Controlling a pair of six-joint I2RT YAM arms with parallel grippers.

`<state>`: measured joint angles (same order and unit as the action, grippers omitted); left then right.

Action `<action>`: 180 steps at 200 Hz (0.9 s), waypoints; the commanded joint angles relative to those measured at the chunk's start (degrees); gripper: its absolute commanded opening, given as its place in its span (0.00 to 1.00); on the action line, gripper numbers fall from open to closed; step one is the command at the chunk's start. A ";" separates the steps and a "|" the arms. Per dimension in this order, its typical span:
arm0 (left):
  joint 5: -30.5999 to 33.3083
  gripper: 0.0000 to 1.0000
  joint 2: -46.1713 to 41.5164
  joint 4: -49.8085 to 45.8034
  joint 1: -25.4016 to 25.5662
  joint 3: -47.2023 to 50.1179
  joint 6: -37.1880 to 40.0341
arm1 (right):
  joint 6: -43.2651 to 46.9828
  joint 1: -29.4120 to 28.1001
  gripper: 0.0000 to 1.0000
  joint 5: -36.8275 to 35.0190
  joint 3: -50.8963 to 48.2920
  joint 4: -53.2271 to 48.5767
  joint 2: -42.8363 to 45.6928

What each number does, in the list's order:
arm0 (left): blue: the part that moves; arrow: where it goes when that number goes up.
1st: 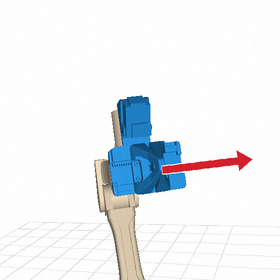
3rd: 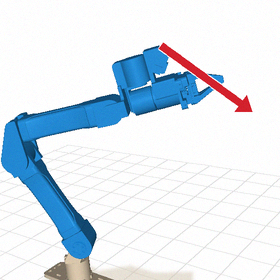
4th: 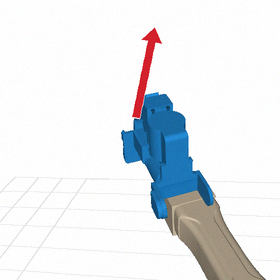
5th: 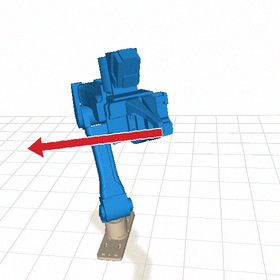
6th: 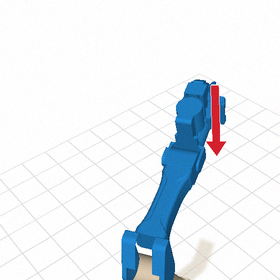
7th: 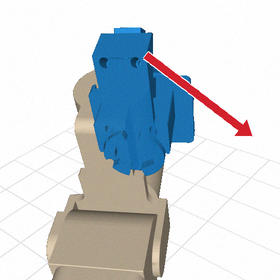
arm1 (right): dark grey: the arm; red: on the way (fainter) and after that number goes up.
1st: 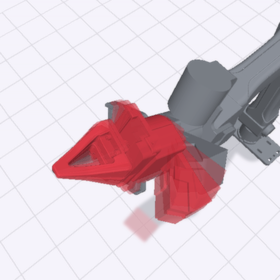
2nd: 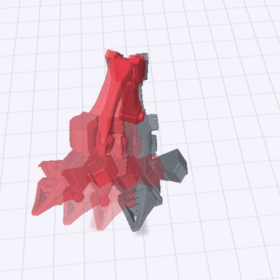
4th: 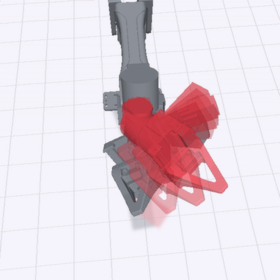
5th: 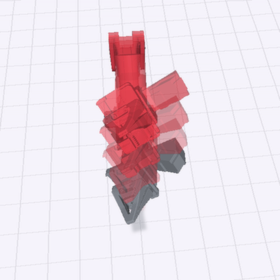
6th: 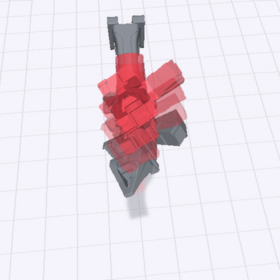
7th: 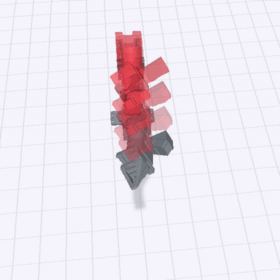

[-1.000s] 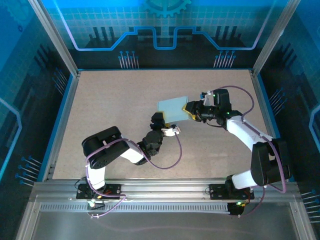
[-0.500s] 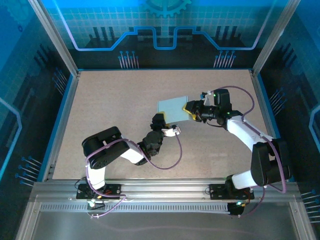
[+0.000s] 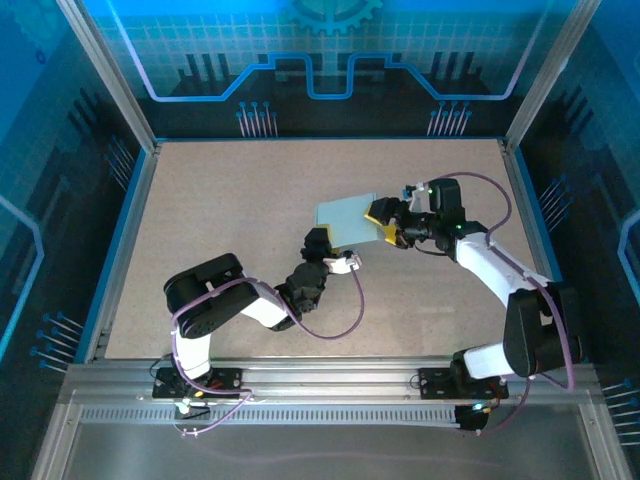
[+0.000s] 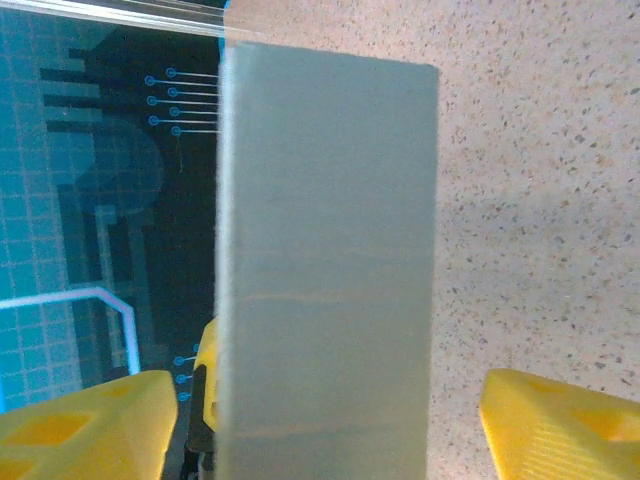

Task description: Fold the paper box

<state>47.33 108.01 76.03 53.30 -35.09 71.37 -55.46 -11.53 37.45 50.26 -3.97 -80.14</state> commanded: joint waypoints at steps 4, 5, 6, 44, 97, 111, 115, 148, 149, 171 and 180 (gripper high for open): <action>-0.73 0.28 -3.50 -6.25 0.49 0.90 -6.39 | 3.36 1.76 0.85 -2.65 1.59 -4.77 2.93; -0.78 0.28 -3.68 -6.69 0.49 0.95 -6.62 | 3.48 1.81 0.85 -2.69 1.64 -4.89 2.99; -0.90 0.28 -3.77 -7.08 0.49 0.97 -6.88 | 3.59 1.88 0.85 -2.76 1.66 -4.99 3.07; -6.03 0.29 -12.86 -32.59 0.49 -0.80 -20.45 | 10.26 5.01 0.87 -4.61 2.59 -10.78 7.00; -29.55 0.35 -24.09 -78.59 -3.35 -10.81 -43.28 | 35.33 5.22 0.86 -10.87 8.75 -24.70 13.64; -34.06 0.35 -25.23 -85.33 -4.17 -12.77 -45.39 | 40.93 4.92 0.86 -11.65 10.28 -27.45 14.98; -35.74 0.35 -25.51 -87.21 -4.48 -13.38 -45.89 | 42.48 4.79 0.85 -11.62 10.80 -28.15 15.36; -44.28 0.34 -27.06 -98.91 -7.18 -17.46 -48.60 | 54.66 2.12 0.83 -15.78 15.21 -35.41 16.93; -44.58 0.34 -27.06 -99.25 -7.30 -17.55 -48.61 | 55.06 1.94 0.83 -15.94 15.35 -35.54 16.98; -48.77 0.34 -26.99 -105.47 -9.67 -20.10 -48.71 | 62.88 -2.80 0.82 -18.88 16.92 -38.78 17.10; -50.17 0.34 -26.59 -107.96 -10.41 -21.26 -48.53 | 66.39 -5.59 0.80 -20.54 17.30 -39.78 16.79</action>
<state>5.48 82.78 -20.40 45.08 -52.36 25.26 -2.94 -11.66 21.91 65.41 -36.67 -63.64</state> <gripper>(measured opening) 0.410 0.818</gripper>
